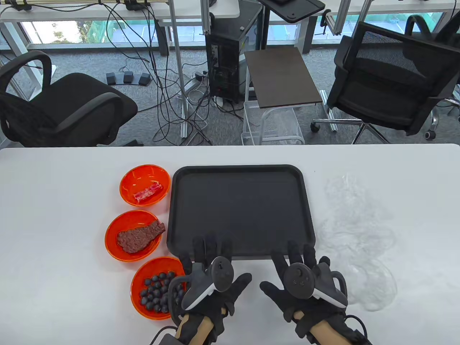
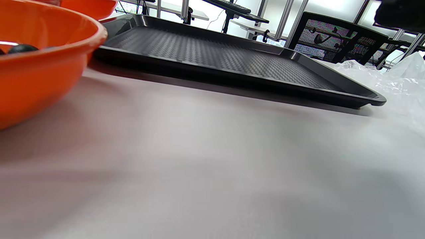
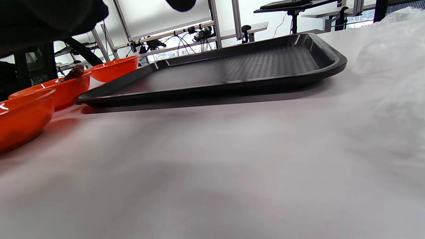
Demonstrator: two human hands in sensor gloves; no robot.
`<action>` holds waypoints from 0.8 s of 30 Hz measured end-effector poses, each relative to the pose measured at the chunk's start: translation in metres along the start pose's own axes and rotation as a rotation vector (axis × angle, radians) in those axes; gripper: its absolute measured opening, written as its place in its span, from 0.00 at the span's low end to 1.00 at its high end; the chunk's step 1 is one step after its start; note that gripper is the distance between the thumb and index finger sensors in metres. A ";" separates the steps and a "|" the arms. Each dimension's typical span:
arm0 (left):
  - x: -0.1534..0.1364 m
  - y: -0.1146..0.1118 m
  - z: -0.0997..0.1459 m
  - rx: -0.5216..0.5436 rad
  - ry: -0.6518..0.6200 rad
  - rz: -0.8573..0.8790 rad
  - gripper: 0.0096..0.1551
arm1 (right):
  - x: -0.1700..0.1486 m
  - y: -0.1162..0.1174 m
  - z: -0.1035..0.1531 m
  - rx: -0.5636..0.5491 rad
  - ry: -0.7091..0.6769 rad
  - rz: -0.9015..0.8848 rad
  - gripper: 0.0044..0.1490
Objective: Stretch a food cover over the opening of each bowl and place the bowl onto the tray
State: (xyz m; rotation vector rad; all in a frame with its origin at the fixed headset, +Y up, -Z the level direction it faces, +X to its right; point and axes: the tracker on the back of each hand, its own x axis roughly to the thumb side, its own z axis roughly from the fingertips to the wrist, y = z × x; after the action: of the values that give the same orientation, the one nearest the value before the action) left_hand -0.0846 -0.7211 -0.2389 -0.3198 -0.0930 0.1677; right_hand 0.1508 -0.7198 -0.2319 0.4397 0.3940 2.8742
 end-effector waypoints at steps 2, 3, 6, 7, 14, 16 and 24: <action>-0.001 0.001 0.000 0.009 0.002 0.000 0.59 | -0.001 0.000 0.000 -0.009 -0.003 -0.015 0.61; -0.001 0.001 0.000 0.012 0.002 -0.001 0.59 | -0.001 0.000 0.000 -0.011 -0.003 -0.016 0.61; -0.001 0.000 -0.002 0.012 0.007 -0.008 0.60 | -0.002 -0.001 0.000 -0.015 -0.003 -0.016 0.61; -0.001 0.000 -0.002 0.008 0.006 -0.007 0.60 | -0.002 -0.001 -0.001 -0.014 -0.004 -0.018 0.61; -0.001 -0.002 -0.006 0.005 0.013 -0.024 0.62 | -0.002 -0.002 -0.001 -0.007 -0.002 -0.023 0.61; -0.001 -0.002 -0.006 0.013 0.016 -0.030 0.63 | -0.002 -0.002 0.000 -0.015 -0.001 -0.022 0.61; -0.005 0.000 -0.007 -0.013 0.049 -0.024 0.64 | -0.005 0.000 -0.001 -0.005 0.007 -0.029 0.61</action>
State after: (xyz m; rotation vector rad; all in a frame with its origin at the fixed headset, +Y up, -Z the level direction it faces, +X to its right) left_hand -0.0889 -0.7245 -0.2456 -0.3356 -0.0498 0.1356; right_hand 0.1550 -0.7209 -0.2339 0.4196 0.3907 2.8485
